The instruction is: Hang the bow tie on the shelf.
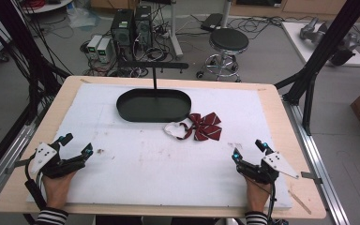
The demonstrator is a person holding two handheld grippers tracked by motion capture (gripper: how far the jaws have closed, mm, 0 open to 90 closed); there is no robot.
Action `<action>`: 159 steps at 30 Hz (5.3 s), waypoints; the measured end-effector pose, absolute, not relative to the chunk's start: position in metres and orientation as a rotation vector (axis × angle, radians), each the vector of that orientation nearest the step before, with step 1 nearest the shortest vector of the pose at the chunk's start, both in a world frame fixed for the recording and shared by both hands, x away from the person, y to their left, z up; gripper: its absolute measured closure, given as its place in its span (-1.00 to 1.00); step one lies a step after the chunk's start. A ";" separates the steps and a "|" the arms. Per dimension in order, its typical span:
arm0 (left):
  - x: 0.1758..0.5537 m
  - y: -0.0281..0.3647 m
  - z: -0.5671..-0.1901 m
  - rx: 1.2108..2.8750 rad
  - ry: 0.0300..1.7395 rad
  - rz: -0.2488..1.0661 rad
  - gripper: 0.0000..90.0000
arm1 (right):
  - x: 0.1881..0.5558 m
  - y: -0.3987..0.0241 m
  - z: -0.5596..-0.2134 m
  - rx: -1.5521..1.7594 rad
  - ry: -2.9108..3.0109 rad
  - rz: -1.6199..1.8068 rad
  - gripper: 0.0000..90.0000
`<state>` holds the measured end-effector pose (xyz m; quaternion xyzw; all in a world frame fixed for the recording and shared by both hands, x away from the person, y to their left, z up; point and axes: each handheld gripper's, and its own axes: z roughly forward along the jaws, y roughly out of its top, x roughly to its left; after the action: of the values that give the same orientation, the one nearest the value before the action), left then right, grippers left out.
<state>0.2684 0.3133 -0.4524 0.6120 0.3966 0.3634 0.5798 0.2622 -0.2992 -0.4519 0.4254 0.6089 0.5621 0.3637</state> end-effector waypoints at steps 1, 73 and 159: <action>0.268 0.313 -0.452 1.429 0.925 0.847 -0.67 | 0.262 -0.299 -0.452 1.097 1.568 1.447 -0.79; 0.265 0.315 -0.453 1.391 0.926 0.867 -0.67 | 0.302 -0.230 -0.364 0.963 1.987 1.350 -0.78; 0.266 0.315 -0.453 1.393 0.928 0.860 -0.67 | 0.423 -0.063 -0.408 0.866 2.785 0.539 0.43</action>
<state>0.2662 0.3150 -0.4532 0.5983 0.3985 0.3694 0.5889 0.4233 -0.0628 -0.4081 0.2907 0.9354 0.1811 0.0876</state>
